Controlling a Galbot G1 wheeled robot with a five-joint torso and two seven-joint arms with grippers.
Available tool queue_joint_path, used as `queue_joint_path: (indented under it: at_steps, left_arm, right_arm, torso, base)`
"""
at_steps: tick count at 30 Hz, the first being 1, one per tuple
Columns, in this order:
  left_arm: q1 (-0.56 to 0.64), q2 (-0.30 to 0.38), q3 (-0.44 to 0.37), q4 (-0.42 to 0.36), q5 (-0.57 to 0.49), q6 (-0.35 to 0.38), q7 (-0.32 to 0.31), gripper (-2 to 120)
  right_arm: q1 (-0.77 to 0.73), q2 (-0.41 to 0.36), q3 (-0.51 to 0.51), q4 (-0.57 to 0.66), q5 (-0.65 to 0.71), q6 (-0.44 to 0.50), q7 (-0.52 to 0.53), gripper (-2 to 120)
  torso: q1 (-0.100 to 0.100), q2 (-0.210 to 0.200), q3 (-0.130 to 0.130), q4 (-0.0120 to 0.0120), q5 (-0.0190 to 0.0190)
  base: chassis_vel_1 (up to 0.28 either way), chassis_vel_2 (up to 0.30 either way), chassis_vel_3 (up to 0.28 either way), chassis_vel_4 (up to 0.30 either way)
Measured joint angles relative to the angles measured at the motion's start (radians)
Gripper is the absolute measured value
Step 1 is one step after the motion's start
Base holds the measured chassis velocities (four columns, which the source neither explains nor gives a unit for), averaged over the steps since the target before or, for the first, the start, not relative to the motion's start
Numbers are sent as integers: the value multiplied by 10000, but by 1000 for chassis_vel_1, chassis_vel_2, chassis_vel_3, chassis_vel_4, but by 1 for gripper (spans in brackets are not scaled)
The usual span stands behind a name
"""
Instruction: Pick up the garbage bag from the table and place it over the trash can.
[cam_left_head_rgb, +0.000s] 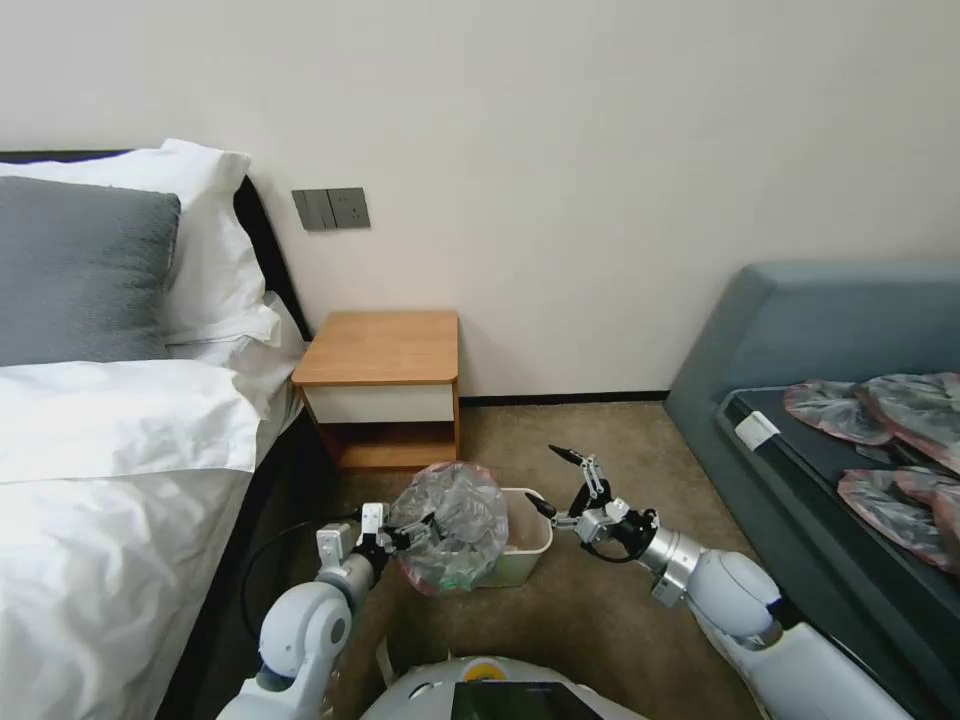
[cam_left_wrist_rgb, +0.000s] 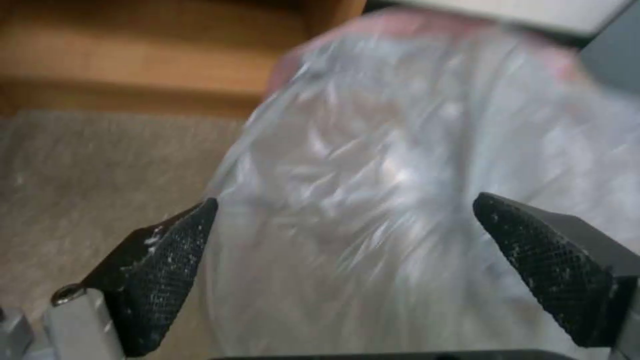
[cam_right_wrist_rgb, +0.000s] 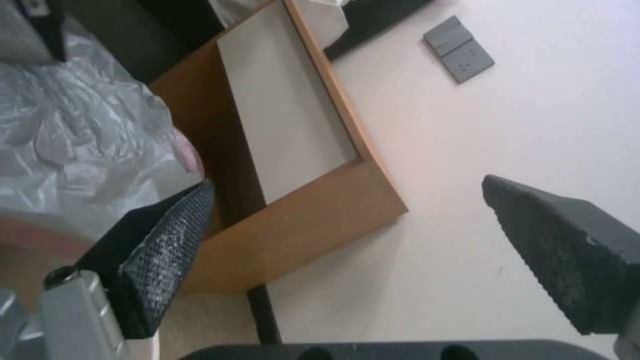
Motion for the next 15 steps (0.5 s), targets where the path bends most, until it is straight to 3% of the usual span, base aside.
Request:
queue_joint_path:
  at_steps: [8, 15]
  left_arm:
    - [-63, -139, 357, 298, 266, 34, 171, 98]
    - [-47, -323, 501, 220, -129, 79, 237, 97]
  right_arm:
    - [-81, -7, 57, 7, -2, 23, 0, 100]
    - [-44, 13, 43, 6, -2, 29, 1, 100]
  torso:
    - [0, 0, 0, -1, 1]
    - [0, 0, 0, 0, 2]
  base:
    - [0, 0, 0, 0]
    - [0, 0, 0, 0]
